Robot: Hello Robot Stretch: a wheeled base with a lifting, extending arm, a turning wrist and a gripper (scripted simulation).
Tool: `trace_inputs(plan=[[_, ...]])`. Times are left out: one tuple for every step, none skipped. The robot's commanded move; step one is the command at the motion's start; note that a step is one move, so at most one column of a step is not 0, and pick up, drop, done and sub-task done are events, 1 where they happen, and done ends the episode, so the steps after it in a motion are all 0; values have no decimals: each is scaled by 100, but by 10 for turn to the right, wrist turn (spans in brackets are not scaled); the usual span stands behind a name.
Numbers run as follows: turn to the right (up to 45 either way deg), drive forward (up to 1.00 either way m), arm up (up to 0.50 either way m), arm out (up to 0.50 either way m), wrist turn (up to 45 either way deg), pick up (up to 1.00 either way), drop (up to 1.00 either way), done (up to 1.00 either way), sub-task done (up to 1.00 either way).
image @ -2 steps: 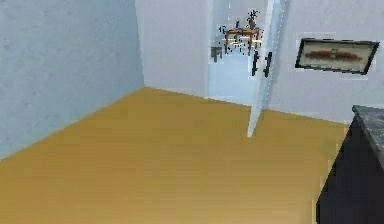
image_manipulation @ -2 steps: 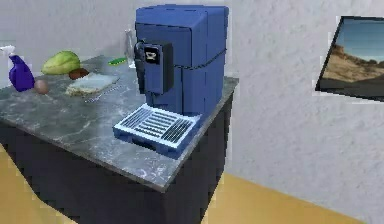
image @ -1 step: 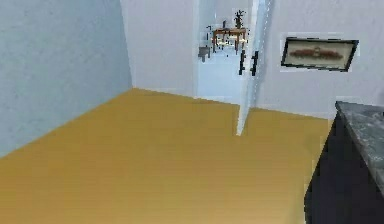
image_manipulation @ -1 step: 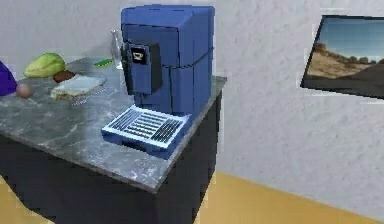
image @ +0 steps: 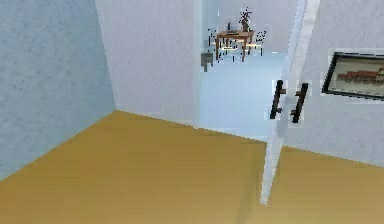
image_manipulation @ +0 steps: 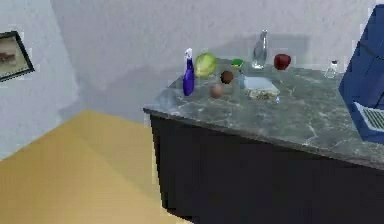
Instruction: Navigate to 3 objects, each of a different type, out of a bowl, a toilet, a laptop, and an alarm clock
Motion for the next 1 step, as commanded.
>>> trace_inputs(plan=[[0,100,0,0,0,0,0,0,0]])
